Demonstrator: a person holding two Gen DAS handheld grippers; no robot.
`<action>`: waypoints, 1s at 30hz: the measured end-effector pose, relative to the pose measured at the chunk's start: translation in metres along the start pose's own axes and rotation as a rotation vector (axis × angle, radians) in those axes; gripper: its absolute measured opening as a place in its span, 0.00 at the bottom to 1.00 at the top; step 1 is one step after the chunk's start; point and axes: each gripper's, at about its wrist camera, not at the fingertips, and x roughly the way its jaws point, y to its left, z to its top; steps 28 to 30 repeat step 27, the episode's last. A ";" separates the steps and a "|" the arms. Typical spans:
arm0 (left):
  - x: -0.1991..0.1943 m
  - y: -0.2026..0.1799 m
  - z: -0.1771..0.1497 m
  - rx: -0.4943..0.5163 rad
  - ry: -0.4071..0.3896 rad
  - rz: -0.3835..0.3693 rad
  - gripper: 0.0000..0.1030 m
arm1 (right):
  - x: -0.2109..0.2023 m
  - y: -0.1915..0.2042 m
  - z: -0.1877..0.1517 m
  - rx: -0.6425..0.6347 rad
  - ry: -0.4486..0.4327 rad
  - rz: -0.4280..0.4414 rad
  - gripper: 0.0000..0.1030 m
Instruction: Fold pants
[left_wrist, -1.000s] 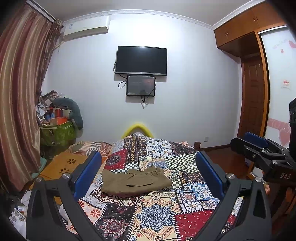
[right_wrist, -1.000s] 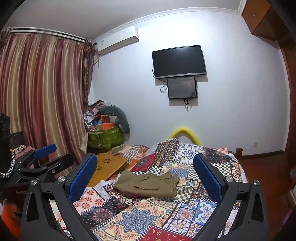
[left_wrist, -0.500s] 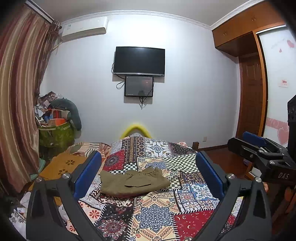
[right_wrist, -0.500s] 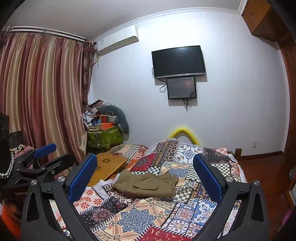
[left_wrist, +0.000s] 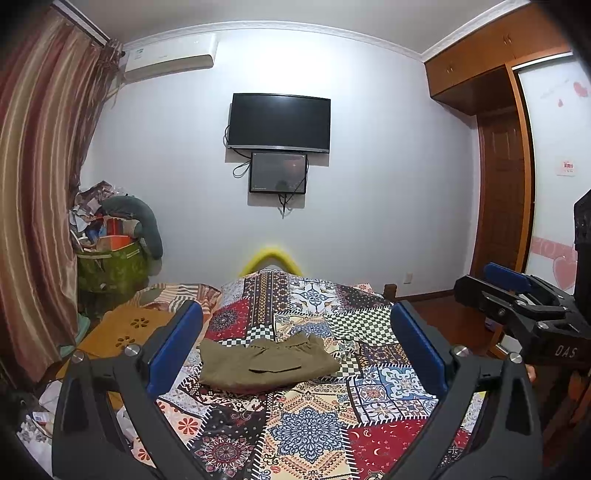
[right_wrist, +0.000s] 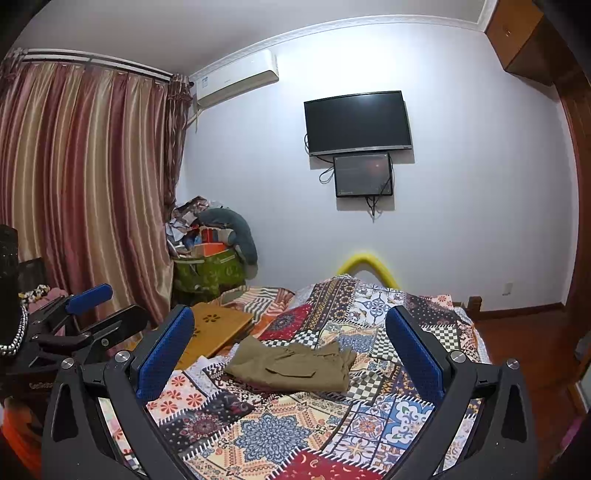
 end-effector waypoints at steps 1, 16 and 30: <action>0.000 0.000 0.000 -0.002 0.000 -0.001 1.00 | 0.000 0.000 -0.001 -0.001 0.000 0.000 1.00; 0.001 -0.001 0.001 0.001 0.001 -0.015 1.00 | 0.002 0.001 -0.002 -0.003 0.004 0.005 1.00; 0.003 0.001 0.001 -0.006 0.009 -0.031 1.00 | 0.002 0.001 -0.005 0.002 0.003 0.007 1.00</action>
